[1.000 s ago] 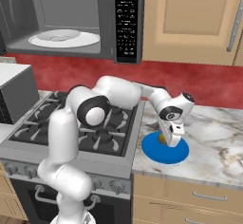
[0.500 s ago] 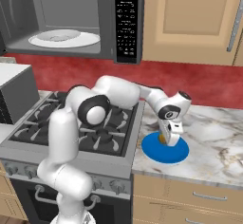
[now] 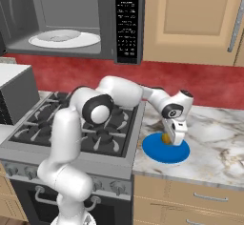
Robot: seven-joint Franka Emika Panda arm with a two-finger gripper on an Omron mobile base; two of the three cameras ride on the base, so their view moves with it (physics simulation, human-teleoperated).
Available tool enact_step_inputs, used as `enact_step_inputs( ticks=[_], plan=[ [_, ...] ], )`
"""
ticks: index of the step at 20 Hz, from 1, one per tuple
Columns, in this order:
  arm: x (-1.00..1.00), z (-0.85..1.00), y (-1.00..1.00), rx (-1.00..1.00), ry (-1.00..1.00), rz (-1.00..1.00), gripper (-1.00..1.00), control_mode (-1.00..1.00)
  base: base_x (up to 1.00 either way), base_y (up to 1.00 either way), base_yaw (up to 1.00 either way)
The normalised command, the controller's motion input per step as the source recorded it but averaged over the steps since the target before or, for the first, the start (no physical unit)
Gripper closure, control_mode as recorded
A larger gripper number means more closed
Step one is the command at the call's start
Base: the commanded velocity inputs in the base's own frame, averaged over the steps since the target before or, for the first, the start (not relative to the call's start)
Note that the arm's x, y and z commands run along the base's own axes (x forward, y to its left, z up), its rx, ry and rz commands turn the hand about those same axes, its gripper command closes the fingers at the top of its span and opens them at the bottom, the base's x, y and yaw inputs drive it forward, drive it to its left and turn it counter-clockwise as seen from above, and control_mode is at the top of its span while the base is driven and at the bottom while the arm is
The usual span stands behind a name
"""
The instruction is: Pick the squash from the counter and place it in the microwave.
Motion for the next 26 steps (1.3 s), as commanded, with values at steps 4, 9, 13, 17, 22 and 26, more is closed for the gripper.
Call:
enact_step_inputs(
  ticks=[4, 9, 13, 17, 22, 26],
  plan=[
    [-0.01, -0.53, 0.0, 0.0, 0.1, 0.0, 1.0, -1.0, 0.0, 0.0, 0.0],
    [-0.31, -0.48, 0.0, 0.0, 0.02, 0.0, 1.0, -1.0, 0.0, 0.0, 0.0],
    [-0.58, -0.28, 0.03, 0.0, 0.0, 0.0, 1.0, -1.0, 0.0, 0.0, 0.0],
    [-0.95, 0.1, 0.0, 0.04, -0.05, 0.0, 1.0, -1.0, 0.0, 0.0, 0.0],
    [-0.98, 0.88, 0.0, 0.04, -0.01, 0.0, 1.0, -1.0, 0.0, 0.0, 0.0],
    [-1.0, 1.0, 0.24, 0.01, -0.06, 0.0, 1.0, -1.0, 0.0, 0.0, 0.0]
  ],
)
